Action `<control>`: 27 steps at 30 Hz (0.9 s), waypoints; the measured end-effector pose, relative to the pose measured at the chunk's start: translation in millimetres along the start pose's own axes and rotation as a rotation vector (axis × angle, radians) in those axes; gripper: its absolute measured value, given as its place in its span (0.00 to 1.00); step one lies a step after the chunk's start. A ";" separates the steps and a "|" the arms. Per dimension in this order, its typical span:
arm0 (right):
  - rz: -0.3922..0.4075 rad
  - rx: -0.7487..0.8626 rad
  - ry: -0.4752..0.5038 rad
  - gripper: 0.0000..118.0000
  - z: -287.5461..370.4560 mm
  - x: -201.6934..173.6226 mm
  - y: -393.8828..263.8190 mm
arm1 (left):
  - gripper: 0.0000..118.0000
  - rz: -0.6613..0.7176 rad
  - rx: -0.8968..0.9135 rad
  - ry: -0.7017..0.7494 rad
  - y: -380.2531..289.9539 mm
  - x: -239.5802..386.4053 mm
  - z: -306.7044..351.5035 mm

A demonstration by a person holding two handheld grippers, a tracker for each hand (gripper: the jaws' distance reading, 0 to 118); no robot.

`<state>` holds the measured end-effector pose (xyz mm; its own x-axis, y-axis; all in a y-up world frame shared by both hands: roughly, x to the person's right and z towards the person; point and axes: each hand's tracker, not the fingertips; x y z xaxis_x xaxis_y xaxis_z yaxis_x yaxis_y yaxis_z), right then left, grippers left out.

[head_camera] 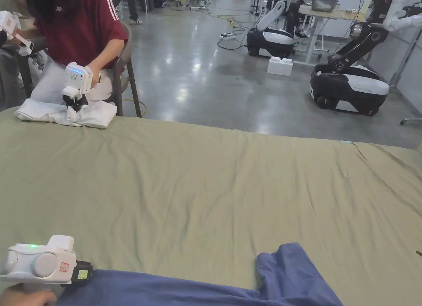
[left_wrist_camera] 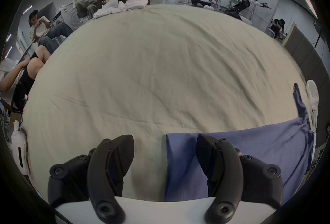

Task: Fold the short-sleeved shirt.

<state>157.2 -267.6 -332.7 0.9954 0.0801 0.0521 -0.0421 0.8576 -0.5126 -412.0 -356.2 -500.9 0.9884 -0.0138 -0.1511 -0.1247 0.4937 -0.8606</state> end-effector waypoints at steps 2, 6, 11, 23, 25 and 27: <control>-0.010 -0.020 -0.007 0.00 -1.5 4.1 -3.3 | 0.54 -0.010 0.006 0.022 2.9 4.8 2.2; -0.023 -0.048 -0.015 0.00 -11.2 12.8 -2.3 | 0.17 -0.089 0.065 0.013 -0.8 19.6 2.0; -0.024 -0.105 -0.012 0.00 -54.7 27.1 15.2 | 0.01 -0.187 0.094 0.026 -14.4 34.7 13.8; -0.011 -0.479 0.125 0.42 -204.3 46.0 49.8 | 0.00 -0.076 0.240 -0.064 -28.0 26.9 73.7; -0.018 -0.499 0.155 0.42 -213.7 45.8 46.8 | 0.00 -0.071 0.249 -0.065 -29.9 27.1 79.1; -0.049 -0.553 0.167 0.42 -220.9 46.4 44.9 | 0.00 -0.067 0.251 -0.070 -31.8 26.7 80.4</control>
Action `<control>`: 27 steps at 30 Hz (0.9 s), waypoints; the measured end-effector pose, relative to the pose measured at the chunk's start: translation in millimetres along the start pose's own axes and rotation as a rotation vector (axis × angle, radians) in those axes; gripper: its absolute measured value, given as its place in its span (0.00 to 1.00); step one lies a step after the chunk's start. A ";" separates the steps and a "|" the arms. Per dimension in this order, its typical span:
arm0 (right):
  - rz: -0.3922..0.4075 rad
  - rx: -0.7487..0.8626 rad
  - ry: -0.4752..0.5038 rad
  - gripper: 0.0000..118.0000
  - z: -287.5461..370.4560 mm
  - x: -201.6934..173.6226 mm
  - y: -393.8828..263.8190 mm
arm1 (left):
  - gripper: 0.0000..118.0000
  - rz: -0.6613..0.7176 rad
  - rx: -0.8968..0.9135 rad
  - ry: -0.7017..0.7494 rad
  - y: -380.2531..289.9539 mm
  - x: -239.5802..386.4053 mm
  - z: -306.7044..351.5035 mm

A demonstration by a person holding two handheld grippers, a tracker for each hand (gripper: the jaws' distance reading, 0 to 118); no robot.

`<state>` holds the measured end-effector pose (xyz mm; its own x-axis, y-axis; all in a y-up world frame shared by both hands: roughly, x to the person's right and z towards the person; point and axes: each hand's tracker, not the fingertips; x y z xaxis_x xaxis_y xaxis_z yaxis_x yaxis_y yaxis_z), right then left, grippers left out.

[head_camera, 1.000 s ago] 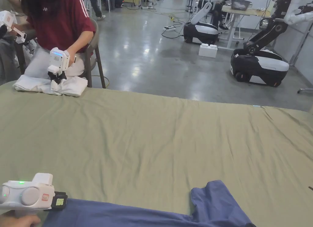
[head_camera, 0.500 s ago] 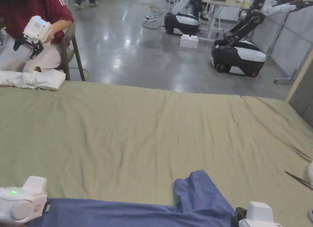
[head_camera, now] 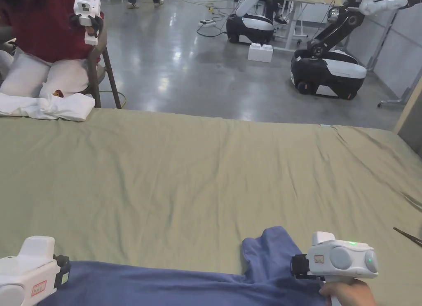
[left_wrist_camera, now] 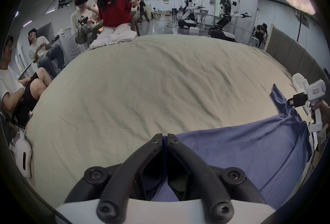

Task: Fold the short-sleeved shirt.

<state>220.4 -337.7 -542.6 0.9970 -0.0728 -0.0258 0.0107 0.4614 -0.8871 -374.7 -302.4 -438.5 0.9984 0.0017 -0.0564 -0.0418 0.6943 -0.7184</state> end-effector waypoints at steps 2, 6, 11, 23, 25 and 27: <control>0.008 -0.001 -0.024 0.37 -4.1 -2.6 0.3 | 0.00 -0.001 -0.004 0.003 -1.8 0.0 -0.4; 0.038 0.021 -0.054 0.00 -1.5 -12.4 -1.6 | 0.00 0.004 -0.015 0.004 -6.5 2.6 1.8; 0.054 0.039 -0.067 0.00 5.2 -17.4 -10.1 | 0.00 0.026 -0.023 0.001 -8.0 -2.0 -0.6; 0.016 0.241 0.005 0.00 137.3 -2.8 -44.5 | 0.00 0.076 0.092 -0.033 -9.7 -27.3 54.6; 0.023 0.264 0.003 0.00 159.1 -2.1 -56.8 | 0.00 0.086 0.118 -0.048 -14.1 -34.9 68.5; 0.039 0.279 0.001 0.00 178.0 -1.4 -70.4 | 0.00 0.097 0.139 -0.068 -20.2 -40.7 82.7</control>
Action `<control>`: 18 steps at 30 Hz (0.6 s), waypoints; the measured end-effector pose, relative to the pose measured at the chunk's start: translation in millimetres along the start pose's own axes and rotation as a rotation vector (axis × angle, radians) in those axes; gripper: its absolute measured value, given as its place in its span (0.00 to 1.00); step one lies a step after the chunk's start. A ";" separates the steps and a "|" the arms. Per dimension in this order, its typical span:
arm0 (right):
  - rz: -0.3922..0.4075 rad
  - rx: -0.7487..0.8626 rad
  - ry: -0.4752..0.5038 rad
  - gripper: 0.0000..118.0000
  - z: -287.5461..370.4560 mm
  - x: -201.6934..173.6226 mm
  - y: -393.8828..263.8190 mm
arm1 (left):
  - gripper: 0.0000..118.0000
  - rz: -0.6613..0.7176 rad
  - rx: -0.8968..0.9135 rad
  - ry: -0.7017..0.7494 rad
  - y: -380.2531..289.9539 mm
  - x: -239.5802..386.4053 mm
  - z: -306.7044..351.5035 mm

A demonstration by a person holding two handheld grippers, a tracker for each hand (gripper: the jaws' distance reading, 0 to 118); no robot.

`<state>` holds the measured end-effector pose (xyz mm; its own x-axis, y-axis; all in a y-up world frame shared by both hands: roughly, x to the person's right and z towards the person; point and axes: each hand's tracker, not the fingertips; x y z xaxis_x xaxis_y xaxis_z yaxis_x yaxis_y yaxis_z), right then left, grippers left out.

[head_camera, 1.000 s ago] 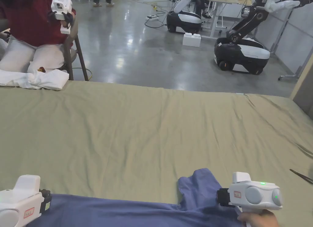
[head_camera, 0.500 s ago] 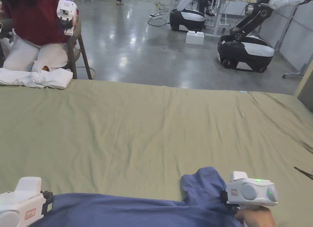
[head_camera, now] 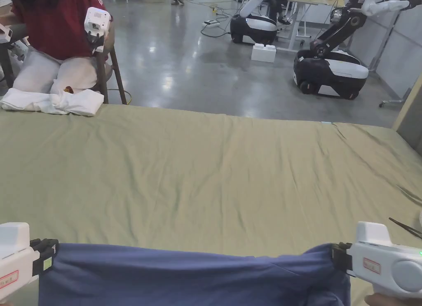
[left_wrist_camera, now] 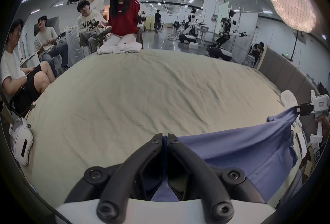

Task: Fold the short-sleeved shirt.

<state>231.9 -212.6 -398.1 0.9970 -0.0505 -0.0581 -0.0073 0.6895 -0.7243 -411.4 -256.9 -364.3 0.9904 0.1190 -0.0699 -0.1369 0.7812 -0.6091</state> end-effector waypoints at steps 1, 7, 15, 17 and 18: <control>0.008 0.006 -0.002 0.00 9.3 0.3 -4.4 | 0.00 0.000 0.007 -0.007 -3.5 -1.2 10.1; 0.036 -0.007 -0.003 0.00 56.9 3.2 -47.3 | 0.00 -0.012 0.013 -0.045 -33.2 -9.0 42.7; 0.079 -0.134 -0.064 0.00 88.7 0.8 -119.9 | 0.00 -0.052 -0.080 -0.048 -87.9 -1.9 84.1; 0.082 -0.175 -0.068 0.00 87.4 -0.3 -133.0 | 0.00 -0.049 -0.101 -0.040 -97.6 -2.9 88.6; 0.075 -0.204 -0.069 0.00 84.8 -0.7 -139.7 | 0.00 -0.046 -0.112 -0.040 -103.3 -3.1 88.9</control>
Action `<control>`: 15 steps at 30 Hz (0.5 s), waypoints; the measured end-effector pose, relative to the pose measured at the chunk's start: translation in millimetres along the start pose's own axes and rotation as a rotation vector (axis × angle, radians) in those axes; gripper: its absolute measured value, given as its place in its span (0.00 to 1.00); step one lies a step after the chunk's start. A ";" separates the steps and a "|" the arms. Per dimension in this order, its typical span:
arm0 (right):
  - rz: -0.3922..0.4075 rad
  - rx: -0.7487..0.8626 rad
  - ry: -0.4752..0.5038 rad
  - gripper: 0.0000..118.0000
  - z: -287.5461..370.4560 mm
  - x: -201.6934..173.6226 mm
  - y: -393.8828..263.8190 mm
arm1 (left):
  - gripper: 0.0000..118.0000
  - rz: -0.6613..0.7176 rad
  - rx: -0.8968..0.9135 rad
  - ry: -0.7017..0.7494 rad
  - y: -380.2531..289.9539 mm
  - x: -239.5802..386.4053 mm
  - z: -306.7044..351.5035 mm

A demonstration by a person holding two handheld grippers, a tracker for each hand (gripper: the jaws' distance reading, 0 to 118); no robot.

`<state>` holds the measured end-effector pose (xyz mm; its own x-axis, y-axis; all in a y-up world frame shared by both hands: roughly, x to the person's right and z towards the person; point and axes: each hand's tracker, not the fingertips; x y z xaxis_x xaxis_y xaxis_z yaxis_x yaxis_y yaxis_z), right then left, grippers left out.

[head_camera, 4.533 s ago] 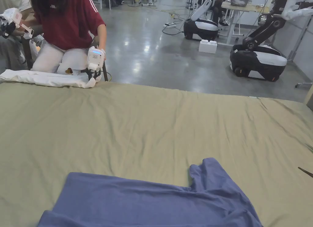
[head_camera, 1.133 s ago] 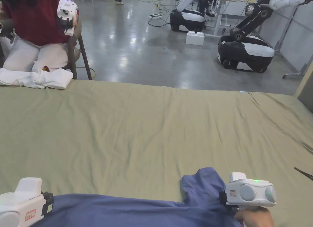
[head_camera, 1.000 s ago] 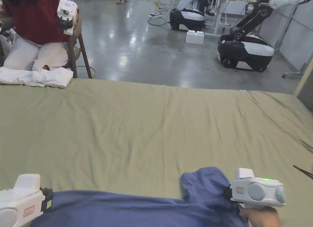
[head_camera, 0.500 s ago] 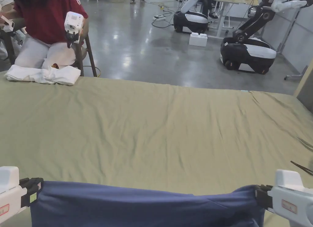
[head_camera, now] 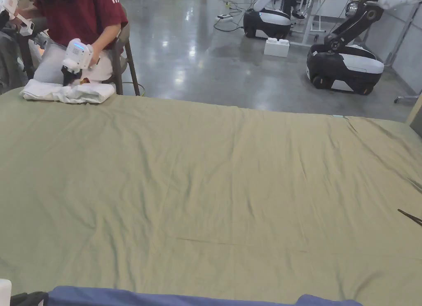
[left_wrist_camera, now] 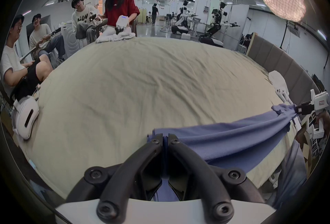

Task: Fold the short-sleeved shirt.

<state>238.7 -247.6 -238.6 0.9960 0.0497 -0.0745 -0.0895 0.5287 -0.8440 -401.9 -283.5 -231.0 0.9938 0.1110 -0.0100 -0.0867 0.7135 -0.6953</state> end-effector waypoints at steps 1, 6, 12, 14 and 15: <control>-0.005 -0.014 -0.001 0.00 -5.1 0.0 -5.5 | 0.00 0.000 -0.022 0.003 -6.1 0.8 -1.1; 0.015 -0.098 -0.033 0.00 -40.0 -8.4 -23.3 | 0.01 -0.037 -0.118 0.058 -28.4 7.3 -17.6; 0.043 -0.112 -0.049 0.02 -53.7 -21.3 -27.5 | 0.02 -0.041 -0.155 0.086 -47.6 -9.5 -37.7; 0.062 -0.107 -0.068 0.29 -49.3 -24.0 -26.2 | 0.15 -0.030 -0.151 0.095 -41.2 -9.9 -35.9; 0.054 -0.105 -0.068 0.45 -42.8 -25.8 -21.9 | 0.26 -0.026 -0.143 0.098 -38.1 -9.9 -32.4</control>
<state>215.1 -296.7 -241.0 0.9870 0.1345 -0.0885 -0.1388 0.4324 -0.8909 -406.2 -334.2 -227.7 0.9982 0.0201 -0.0558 -0.0565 0.6084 -0.7916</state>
